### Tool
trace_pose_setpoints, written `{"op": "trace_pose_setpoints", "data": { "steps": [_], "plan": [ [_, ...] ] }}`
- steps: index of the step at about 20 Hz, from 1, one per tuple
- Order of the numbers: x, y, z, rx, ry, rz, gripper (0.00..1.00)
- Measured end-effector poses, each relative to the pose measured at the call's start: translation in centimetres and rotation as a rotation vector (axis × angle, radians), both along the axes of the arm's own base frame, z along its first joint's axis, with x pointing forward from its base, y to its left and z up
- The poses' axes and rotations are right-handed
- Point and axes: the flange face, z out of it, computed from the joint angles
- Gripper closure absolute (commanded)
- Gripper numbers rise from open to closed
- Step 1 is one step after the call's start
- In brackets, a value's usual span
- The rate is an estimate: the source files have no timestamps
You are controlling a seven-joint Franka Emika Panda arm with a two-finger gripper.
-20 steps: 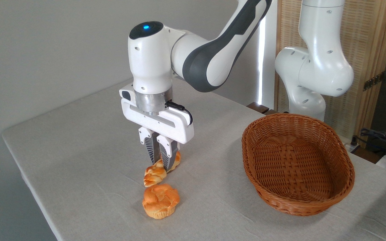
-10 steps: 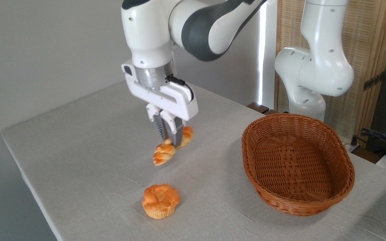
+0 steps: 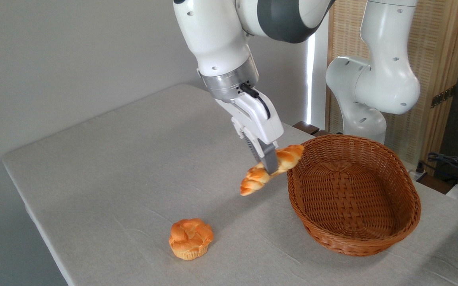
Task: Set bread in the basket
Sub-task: 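Lift the braided roll and carry it over the wicker basket, then lower the roll into the basket and open the gripper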
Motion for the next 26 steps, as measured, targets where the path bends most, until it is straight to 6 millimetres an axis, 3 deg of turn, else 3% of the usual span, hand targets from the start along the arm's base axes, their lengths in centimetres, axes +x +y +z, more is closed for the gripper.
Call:
{"op": "trace_pose_setpoints", "data": {
  "steps": [4,8,9,10,11,12,14,18,20,26],
  "plan": [
    [-0.9,2.6,0.2,0.016,0.056,-0.072,0.86],
    [-2.9,8.5,1.5,-0.027,0.057,-0.149,0.78],
    [-3.6,10.4,1.8,-0.054,0.049,-0.164,0.7],
    [-4.3,12.0,1.9,-0.08,0.041,-0.179,0.49],
    [-5.0,13.3,1.9,-0.103,0.037,-0.193,0.36],
    [-5.5,13.9,1.6,-0.118,0.039,-0.202,0.28],
    [-6.0,14.1,0.5,-0.115,0.067,-0.216,0.18],
    [-7.1,15.8,-2.2,-0.113,0.113,-0.192,0.09],
    [-7.4,16.2,-3.2,-0.122,0.113,-0.185,0.01],
    [-7.1,15.6,-3.5,-0.119,0.107,-0.204,0.0]
  ]
}}
